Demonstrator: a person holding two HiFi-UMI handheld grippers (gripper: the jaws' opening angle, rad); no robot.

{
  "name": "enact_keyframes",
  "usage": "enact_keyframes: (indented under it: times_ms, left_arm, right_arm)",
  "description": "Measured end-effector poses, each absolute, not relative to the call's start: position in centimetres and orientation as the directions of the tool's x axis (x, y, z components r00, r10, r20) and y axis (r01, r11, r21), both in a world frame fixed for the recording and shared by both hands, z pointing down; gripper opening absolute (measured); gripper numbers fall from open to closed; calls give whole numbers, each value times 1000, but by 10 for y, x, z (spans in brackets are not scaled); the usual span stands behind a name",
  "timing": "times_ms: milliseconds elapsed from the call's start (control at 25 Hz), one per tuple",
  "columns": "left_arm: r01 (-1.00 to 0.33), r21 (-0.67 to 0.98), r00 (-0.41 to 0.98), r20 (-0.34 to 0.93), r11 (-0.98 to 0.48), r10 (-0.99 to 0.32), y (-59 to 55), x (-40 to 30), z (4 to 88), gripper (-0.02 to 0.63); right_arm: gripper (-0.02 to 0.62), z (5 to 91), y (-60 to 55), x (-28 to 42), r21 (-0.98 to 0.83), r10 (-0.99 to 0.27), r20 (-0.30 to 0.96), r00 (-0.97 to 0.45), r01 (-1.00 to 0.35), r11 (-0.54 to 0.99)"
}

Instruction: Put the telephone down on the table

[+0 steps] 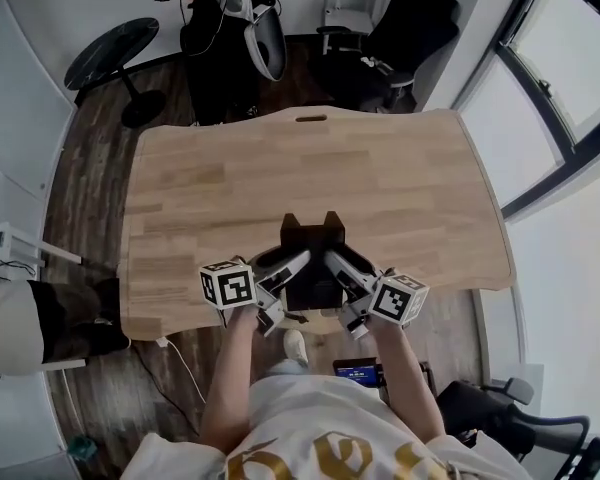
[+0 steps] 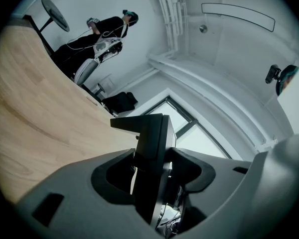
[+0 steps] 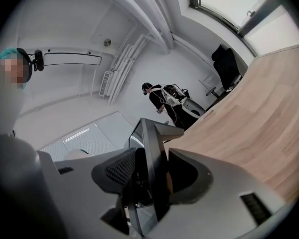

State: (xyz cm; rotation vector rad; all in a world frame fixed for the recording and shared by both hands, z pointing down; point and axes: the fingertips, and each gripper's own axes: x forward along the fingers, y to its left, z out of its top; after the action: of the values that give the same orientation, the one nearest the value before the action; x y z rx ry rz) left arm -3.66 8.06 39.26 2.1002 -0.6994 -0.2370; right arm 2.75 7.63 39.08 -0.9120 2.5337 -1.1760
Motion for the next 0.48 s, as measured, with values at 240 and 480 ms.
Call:
enact_keyframes:
  times_ms: [240,480]
  left_arm:
    - [-382,798,841,91,-466,-533,48,-41,395,212]
    - [-365,789,860,83,-493,-504,29,-39,386,212]
  right_arm:
    - [201,393,46,24,-746,-641,74,-764,-469,472]
    - [201,385,30,26,-739,-668,70,-741,-488,465]
